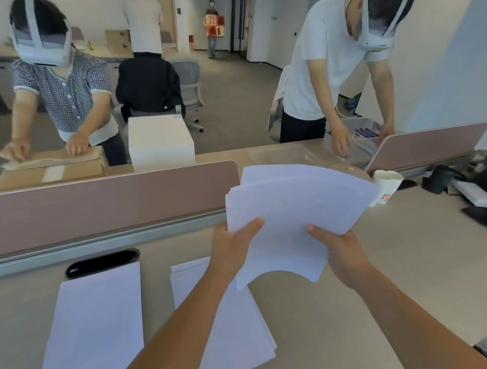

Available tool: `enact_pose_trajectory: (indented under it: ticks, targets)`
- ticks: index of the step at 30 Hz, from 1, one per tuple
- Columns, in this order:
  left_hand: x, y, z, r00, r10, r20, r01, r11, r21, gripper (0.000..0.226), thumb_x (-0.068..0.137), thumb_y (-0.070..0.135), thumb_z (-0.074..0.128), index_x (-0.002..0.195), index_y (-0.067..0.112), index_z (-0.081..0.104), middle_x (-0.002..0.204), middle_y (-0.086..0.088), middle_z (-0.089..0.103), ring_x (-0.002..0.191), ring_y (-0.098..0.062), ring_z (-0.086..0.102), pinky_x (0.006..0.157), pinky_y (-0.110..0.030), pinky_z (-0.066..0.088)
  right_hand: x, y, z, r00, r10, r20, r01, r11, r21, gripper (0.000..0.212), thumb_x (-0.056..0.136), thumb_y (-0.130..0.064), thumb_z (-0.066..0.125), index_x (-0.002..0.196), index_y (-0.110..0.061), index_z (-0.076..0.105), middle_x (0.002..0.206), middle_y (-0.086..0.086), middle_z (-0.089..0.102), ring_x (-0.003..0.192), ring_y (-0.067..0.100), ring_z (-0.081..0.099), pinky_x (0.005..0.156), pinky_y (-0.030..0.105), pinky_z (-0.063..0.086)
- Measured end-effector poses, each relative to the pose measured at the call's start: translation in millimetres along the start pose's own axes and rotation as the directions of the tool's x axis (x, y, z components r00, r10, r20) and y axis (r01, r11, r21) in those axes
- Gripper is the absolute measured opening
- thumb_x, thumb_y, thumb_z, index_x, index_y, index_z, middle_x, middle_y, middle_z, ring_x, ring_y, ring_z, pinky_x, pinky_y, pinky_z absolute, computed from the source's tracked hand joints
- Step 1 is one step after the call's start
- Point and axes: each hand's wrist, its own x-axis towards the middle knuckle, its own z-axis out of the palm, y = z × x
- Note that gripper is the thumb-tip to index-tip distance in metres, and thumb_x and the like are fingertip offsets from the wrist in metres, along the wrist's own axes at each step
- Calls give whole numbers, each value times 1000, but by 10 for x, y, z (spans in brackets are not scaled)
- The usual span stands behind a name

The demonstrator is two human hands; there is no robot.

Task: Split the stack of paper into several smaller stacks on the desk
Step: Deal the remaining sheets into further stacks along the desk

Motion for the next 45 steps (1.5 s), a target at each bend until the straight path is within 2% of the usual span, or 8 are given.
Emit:
enact_pose_trajectory:
  ticks: [13, 16, 20, 26, 30, 36, 40, 45]
  targets:
    - [683, -901, 1131, 973, -167, -158, 173, 985, 25, 29, 61, 19, 92, 85, 19, 74, 79, 7, 78, 79, -12, 74, 72, -33, 61, 1189, 650, -1238, 992, 85, 89, -83, 996, -30, 28, 75, 3, 79, 94, -17, 74, 95, 0, 79, 89, 17, 75, 73, 33, 59]
    - [750, -1147, 1176, 964, -183, -191, 206, 972, 108, 32, 68, 6, 88, 95, 13, 73, 79, 7, 78, 74, -5, 74, 60, -20, 57, 1421, 883, -1390, 970, 173, 168, -166, 985, -54, 33, 63, 1, 87, 89, -15, 76, 97, 5, 78, 88, 20, 75, 74, 37, 59]
    - [722, -1477, 1180, 939, -228, -257, 273, 949, 155, 21, 71, 8, 86, 86, 19, 76, 81, 3, 79, 84, -26, 74, 74, -32, 59, 1534, 1153, -1557, 950, 239, 203, -241, 970, -15, 36, 69, 9, 81, 96, -13, 75, 104, 11, 76, 95, 25, 73, 82, 41, 57]
    - [747, -1419, 1443, 928, -196, -316, 227, 972, 63, 26, 72, 12, 86, 90, 25, 74, 76, 17, 76, 71, 5, 70, 60, -11, 52, 1674, 1088, -1513, 941, 203, 272, -215, 976, 15, 33, 73, 4, 78, 100, -14, 76, 108, 12, 76, 98, 25, 73, 80, 37, 57]
    - [839, -1378, 1390, 938, -167, -302, 210, 971, 115, 26, 71, 15, 87, 95, 14, 78, 87, 4, 79, 80, -1, 73, 64, -10, 51, 1767, 986, -1570, 934, 167, 316, -179, 984, 8, 34, 75, 8, 74, 107, -3, 71, 104, 9, 77, 95, 22, 74, 76, 31, 58]
    - [909, -1472, 1445, 932, -160, -324, 183, 982, 40, 49, 56, 31, 91, 100, 15, 77, 95, 0, 79, 92, -15, 74, 84, -33, 58, 1733, 1032, -1540, 938, 177, 299, -164, 984, -67, 21, 80, 4, 75, 95, -11, 77, 97, 7, 78, 89, 20, 74, 75, 34, 58]
    - [974, -1360, 1474, 936, -137, -325, 160, 986, 45, 20, 70, 12, 86, 84, 22, 76, 78, 11, 78, 77, -4, 73, 71, -21, 58, 1814, 922, -1481, 952, 110, 285, -112, 994, -8, 26, 82, 2, 73, 104, -12, 73, 102, 5, 77, 94, 17, 73, 76, 29, 60]
    - [1011, -1303, 1311, 963, -98, -249, 113, 992, 48, 34, 68, 10, 88, 95, 25, 73, 81, 14, 76, 76, 0, 71, 66, -14, 54, 1919, 929, -1468, 935, 169, 311, -159, 986, -57, 23, 78, 4, 76, 93, -14, 75, 91, -2, 79, 85, 12, 75, 75, 29, 56]
